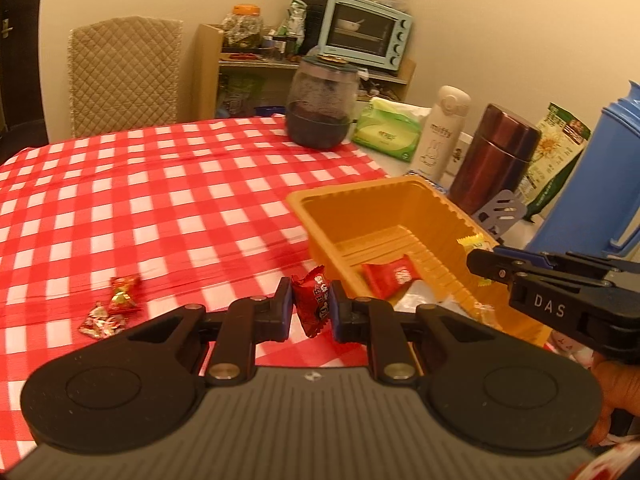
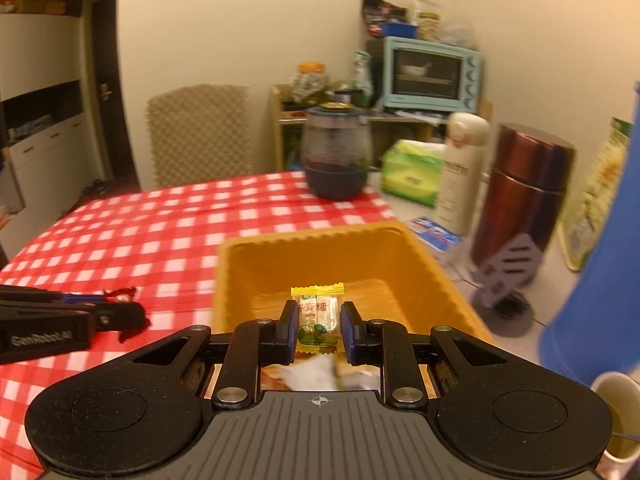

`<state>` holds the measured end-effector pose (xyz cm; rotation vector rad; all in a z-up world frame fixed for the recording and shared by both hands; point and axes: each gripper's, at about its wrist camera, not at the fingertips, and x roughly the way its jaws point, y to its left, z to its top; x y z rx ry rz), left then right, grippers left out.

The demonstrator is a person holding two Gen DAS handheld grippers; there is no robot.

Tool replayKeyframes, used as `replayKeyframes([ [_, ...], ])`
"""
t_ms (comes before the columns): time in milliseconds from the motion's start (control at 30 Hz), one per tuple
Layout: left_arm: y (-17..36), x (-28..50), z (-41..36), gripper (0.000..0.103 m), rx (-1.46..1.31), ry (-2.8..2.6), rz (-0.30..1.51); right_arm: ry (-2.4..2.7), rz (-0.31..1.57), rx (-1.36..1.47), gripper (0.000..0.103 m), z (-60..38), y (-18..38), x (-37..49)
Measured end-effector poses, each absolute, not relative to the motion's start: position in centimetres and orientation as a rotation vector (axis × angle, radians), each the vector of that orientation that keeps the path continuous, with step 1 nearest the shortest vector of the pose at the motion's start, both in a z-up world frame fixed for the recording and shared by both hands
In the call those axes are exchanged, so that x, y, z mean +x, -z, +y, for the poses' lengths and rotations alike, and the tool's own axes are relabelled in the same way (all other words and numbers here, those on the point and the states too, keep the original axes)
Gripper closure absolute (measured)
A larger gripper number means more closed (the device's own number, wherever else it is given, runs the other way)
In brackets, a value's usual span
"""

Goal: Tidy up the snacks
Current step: 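Carry both held candies into the orange tray and open both tools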

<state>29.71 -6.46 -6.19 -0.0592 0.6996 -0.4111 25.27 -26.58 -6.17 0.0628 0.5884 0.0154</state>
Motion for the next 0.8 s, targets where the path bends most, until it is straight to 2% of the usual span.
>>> replayKeyframes([
  [800, 5.8, 29.8, -12.3, 0.086, -0.05, 0.552, 0.687, 0.109, 0.611, 0.143, 0.08, -30.8, 6.7, 24.4],
])
